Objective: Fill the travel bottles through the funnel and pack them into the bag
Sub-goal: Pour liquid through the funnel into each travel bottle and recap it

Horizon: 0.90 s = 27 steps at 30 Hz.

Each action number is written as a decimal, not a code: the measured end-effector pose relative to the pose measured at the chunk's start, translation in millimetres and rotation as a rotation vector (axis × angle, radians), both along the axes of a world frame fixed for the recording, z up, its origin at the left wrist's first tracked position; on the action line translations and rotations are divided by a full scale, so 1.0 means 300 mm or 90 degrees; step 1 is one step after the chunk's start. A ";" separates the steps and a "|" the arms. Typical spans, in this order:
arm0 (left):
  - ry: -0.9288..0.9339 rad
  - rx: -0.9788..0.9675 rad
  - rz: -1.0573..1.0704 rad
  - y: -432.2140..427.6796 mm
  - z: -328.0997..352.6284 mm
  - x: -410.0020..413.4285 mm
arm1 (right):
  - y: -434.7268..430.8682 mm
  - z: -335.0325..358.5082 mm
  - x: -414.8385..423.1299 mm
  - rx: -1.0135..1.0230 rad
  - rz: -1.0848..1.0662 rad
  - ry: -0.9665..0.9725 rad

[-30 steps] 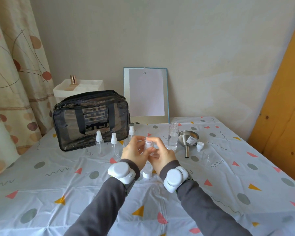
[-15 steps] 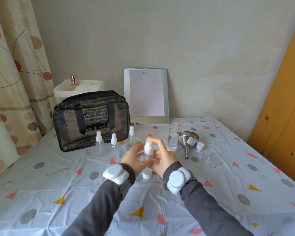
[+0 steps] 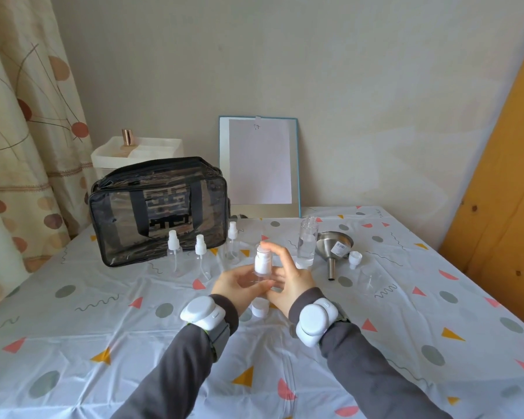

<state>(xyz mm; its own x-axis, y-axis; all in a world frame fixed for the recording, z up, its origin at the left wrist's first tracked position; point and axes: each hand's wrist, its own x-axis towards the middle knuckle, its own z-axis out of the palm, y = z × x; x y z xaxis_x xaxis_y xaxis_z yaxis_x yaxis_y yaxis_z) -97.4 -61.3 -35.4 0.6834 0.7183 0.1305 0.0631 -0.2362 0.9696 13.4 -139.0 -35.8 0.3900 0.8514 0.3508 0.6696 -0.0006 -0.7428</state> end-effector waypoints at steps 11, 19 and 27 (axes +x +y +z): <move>0.000 0.015 0.068 -0.001 0.009 -0.032 | -0.002 -0.002 -0.033 0.023 0.085 0.139; 0.026 0.064 0.100 0.005 0.034 -0.031 | 0.018 0.081 -0.049 0.116 0.051 0.315; 0.042 0.075 0.137 -0.009 0.021 -0.026 | 0.040 0.057 -0.055 0.184 -0.003 0.353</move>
<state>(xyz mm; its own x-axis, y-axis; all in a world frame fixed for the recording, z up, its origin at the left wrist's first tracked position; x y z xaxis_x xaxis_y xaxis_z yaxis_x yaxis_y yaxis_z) -105.3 -63.9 -29.1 0.5267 0.8303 0.1820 0.1870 -0.3220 0.9281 -3.1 -126.9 -18.5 0.5837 0.7498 0.3114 0.1855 0.2503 -0.9502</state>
